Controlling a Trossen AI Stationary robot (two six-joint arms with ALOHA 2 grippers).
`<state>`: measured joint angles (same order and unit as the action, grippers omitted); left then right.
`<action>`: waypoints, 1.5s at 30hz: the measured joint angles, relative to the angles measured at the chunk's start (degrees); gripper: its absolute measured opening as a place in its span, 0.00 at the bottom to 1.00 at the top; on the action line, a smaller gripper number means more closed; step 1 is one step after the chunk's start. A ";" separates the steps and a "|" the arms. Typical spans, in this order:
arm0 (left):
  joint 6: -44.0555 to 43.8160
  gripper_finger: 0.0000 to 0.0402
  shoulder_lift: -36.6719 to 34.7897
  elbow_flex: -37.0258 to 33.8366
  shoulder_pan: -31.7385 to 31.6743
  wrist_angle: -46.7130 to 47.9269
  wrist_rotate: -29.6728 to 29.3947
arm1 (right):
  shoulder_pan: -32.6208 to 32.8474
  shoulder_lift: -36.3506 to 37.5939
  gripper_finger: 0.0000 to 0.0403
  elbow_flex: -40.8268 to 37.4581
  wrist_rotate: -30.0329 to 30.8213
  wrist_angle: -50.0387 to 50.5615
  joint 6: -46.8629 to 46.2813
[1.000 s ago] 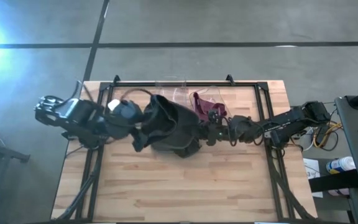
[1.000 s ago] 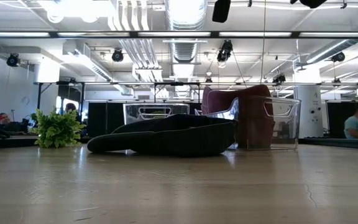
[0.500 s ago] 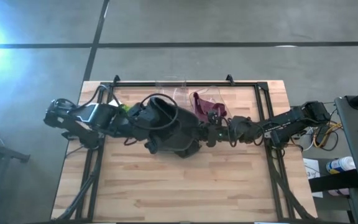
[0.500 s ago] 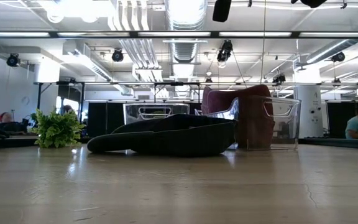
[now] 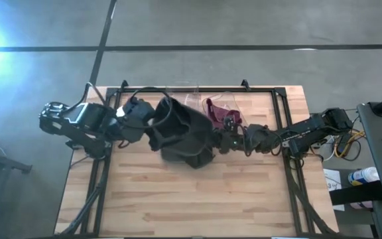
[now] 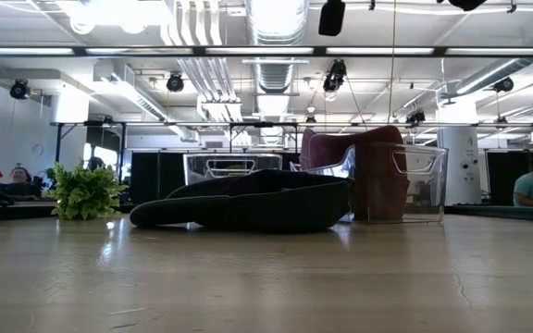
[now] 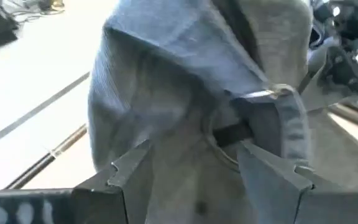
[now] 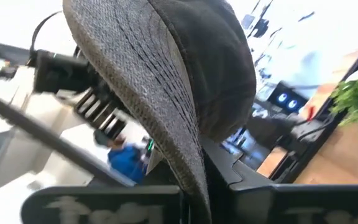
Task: Pick & Place hat
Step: Put the bottom black cap into the left transparent bin
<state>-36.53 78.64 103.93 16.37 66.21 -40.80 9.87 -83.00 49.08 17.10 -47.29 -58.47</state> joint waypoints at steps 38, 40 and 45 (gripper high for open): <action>-2.27 0.55 -32.34 -38.91 -2.39 -4.87 1.78 | -7.72 -24.77 0.03 34.31 39.28 60.70 -50.83; -2.24 0.55 -33.73 -39.96 -2.39 -4.79 1.81 | -7.61 -26.76 0.03 36.65 38.68 60.55 -50.11; -2.22 0.55 -35.47 -41.56 -2.39 -4.69 2.95 | -8.04 -31.09 0.03 41.08 38.33 61.08 -49.85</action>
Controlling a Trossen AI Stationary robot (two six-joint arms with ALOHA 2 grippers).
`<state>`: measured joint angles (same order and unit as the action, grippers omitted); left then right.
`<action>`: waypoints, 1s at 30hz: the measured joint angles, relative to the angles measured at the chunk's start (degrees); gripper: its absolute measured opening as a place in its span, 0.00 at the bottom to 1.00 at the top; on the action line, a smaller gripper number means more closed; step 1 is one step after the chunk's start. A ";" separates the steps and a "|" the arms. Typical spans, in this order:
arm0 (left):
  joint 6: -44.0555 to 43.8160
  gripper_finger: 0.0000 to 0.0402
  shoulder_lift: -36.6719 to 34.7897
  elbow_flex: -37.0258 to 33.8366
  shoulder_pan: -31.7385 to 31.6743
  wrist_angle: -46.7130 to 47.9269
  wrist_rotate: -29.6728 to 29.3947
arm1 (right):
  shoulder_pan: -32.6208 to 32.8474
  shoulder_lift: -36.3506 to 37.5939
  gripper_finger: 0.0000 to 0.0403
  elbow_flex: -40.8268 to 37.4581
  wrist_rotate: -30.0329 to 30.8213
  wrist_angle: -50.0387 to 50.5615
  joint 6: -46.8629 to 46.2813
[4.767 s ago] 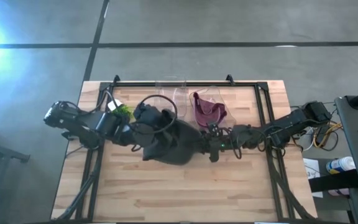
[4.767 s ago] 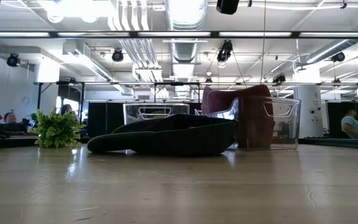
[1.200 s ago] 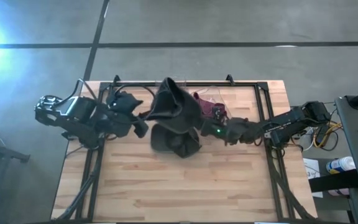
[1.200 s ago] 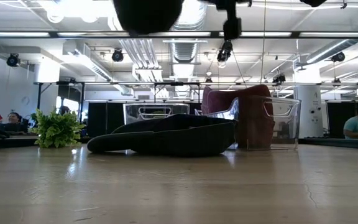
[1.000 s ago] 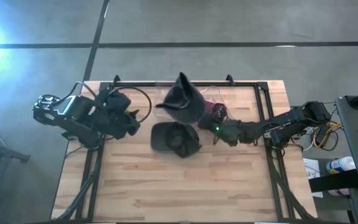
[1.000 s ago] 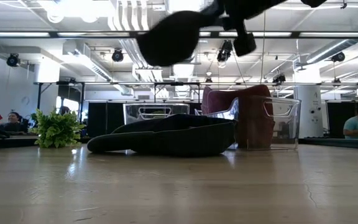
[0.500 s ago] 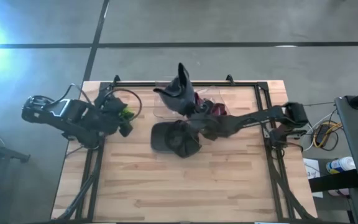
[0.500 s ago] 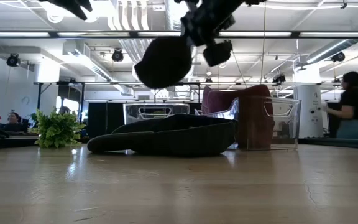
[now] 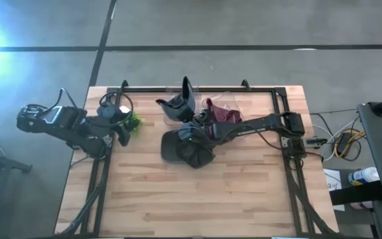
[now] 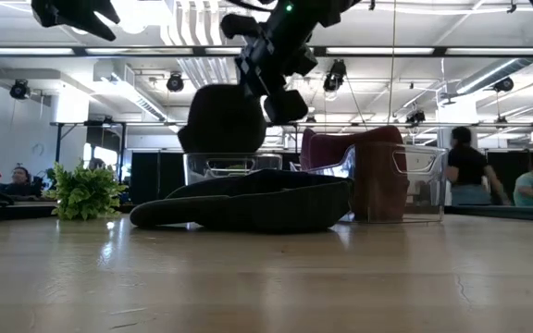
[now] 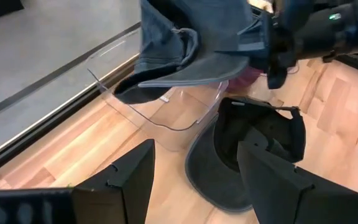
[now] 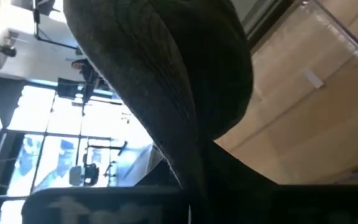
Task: Pick & Place hat
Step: Put the bottom black cap into the left transparent bin
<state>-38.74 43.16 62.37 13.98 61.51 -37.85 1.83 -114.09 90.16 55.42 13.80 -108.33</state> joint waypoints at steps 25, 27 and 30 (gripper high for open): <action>3.73 0.55 0.04 -0.16 0.00 0.36 3.92 | -1.36 -6.39 0.03 2.35 -6.71 4.54 -7.08; 3.17 0.55 0.04 -0.16 0.00 0.37 3.97 | -1.46 -6.95 0.03 2.38 -8.22 3.01 -7.97; 2.74 0.55 0.04 -0.16 0.00 0.51 4.10 | -1.76 -7.05 0.03 2.35 -11.34 3.33 -10.45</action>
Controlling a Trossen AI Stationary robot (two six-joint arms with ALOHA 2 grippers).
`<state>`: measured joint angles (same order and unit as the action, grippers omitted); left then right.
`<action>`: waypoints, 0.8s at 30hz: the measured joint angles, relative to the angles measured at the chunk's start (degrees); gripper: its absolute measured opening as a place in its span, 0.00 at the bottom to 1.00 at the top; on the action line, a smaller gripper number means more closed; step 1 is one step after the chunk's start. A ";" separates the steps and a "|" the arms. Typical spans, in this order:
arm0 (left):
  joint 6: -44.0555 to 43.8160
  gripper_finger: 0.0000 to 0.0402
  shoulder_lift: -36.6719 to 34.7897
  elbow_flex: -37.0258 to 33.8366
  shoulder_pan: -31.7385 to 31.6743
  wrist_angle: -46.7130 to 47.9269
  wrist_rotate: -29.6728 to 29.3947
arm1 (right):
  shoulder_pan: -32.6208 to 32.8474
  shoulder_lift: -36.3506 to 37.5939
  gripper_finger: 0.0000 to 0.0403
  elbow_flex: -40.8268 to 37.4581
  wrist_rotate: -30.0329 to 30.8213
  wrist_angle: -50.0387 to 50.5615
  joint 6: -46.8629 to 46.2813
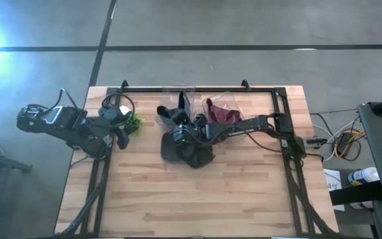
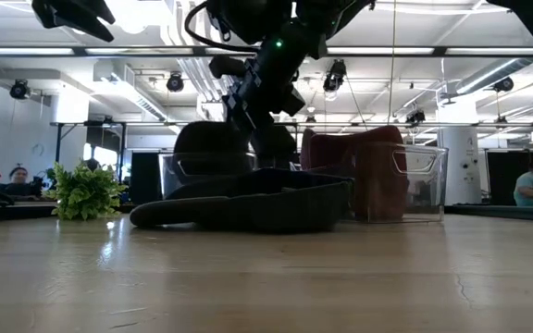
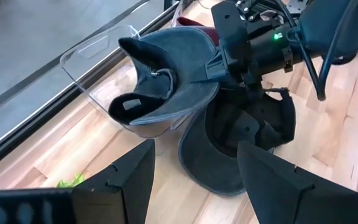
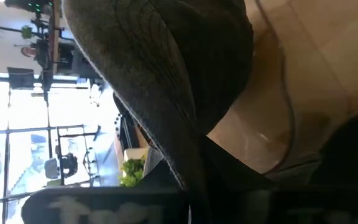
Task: Pick & Place hat
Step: Put the bottom black cap into the left transparent bin
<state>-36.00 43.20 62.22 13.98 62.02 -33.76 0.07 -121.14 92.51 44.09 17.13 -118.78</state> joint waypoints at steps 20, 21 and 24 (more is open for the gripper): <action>-1.49 0.55 1.21 -2.37 -1.28 7.03 -5.63 | -0.74 0.20 0.36 5.97 -18.10 -0.19 30.75; -1.53 0.55 1.50 -2.58 -1.54 7.02 -5.60 | -1.05 0.20 0.37 5.93 -20.40 -0.52 31.93; -1.64 0.55 2.75 -2.74 -2.59 7.01 -5.60 | -1.65 0.20 0.41 5.07 -25.35 -3.55 35.26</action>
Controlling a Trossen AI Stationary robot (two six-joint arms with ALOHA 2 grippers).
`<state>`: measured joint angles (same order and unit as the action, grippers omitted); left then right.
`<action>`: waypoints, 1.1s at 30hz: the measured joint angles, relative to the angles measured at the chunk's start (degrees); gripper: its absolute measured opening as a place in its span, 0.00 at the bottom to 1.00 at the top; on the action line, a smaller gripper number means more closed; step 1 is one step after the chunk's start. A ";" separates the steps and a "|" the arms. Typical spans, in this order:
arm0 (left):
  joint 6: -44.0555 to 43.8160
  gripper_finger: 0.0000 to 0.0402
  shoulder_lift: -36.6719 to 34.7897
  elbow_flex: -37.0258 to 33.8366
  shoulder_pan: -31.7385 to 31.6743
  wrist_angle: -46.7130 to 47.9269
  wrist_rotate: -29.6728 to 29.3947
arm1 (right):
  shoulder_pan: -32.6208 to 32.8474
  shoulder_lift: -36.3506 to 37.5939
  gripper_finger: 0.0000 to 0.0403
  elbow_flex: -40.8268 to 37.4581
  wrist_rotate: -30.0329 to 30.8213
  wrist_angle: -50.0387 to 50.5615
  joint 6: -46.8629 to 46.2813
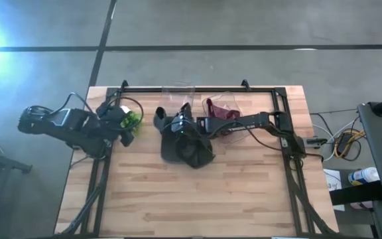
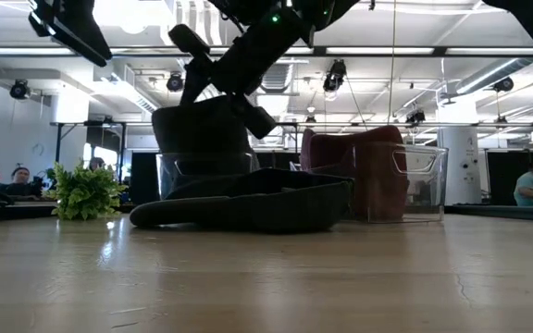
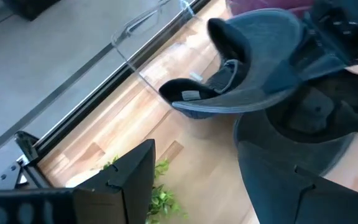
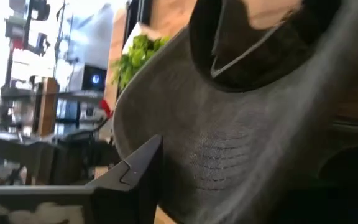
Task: Pick & Place hat
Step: Put the bottom black cap into the left transparent bin, then adjust the plant pot on the table
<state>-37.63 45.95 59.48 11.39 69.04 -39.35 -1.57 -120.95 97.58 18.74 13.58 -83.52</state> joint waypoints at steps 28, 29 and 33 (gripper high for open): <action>9.61 0.55 9.10 0.25 -20.67 -8.33 10.25 | 1.83 10.77 0.49 0.26 -14.32 27.63 35.82; 10.81 0.55 9.78 0.66 -23.63 -7.89 10.27 | 2.07 11.49 0.48 -0.12 -14.31 29.02 37.39; 17.25 0.55 15.16 1.92 -36.37 -7.30 13.11 | 2.37 13.27 0.48 -1.82 -14.07 32.28 39.82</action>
<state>-20.38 61.10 61.40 -24.98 61.74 -26.24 0.80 -107.67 95.76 4.67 45.86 -43.70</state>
